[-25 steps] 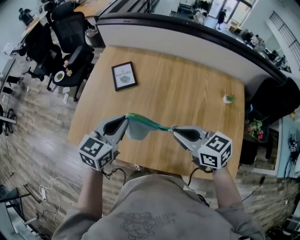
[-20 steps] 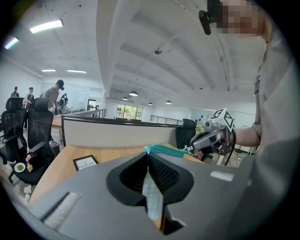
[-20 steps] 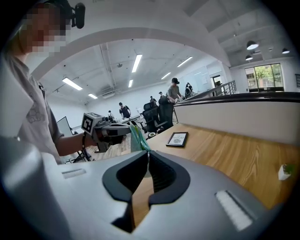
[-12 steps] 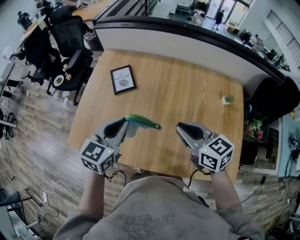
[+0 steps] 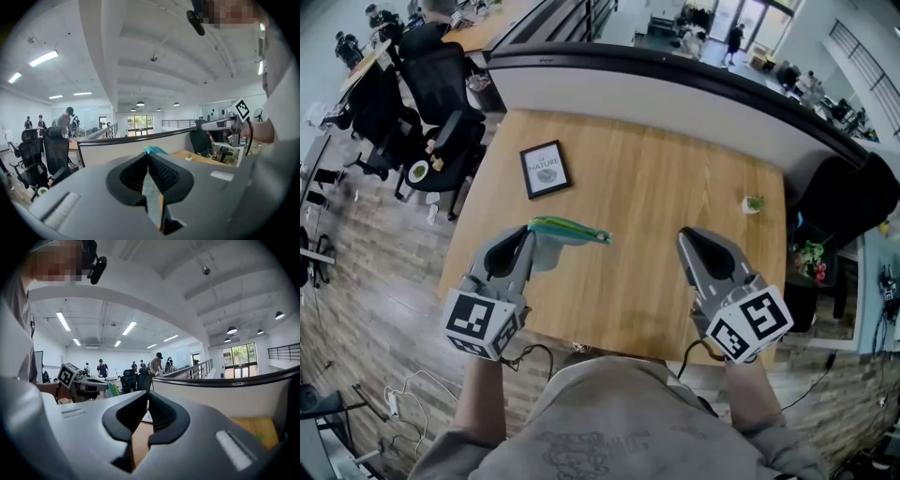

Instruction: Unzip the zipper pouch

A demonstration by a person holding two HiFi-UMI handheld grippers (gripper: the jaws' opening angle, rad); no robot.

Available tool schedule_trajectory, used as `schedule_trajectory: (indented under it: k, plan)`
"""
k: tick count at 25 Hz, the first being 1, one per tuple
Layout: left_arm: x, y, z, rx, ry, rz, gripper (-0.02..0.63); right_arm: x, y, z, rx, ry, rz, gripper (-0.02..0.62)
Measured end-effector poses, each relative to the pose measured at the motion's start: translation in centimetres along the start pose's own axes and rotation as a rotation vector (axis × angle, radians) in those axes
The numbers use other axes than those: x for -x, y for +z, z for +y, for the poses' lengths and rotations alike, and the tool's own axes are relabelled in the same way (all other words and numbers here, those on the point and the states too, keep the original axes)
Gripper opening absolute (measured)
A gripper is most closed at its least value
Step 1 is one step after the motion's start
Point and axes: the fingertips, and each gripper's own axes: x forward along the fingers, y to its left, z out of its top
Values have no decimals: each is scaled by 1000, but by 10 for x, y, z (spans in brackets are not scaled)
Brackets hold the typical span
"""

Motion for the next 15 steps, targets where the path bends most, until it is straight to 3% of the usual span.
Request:
schedule_trajectory:
  k: [7, 11, 15]
  plan:
    - [22, 51, 9, -109, 122, -142, 12, 20, 48, 8, 99, -79, -117, 18]
    - [32, 65, 4, -194, 180, -154, 12, 35, 66, 13, 179, -134, -166, 18]
    - [38, 74, 2, -205, 204, -203, 12, 41, 69, 15, 189, -159, -188, 18]
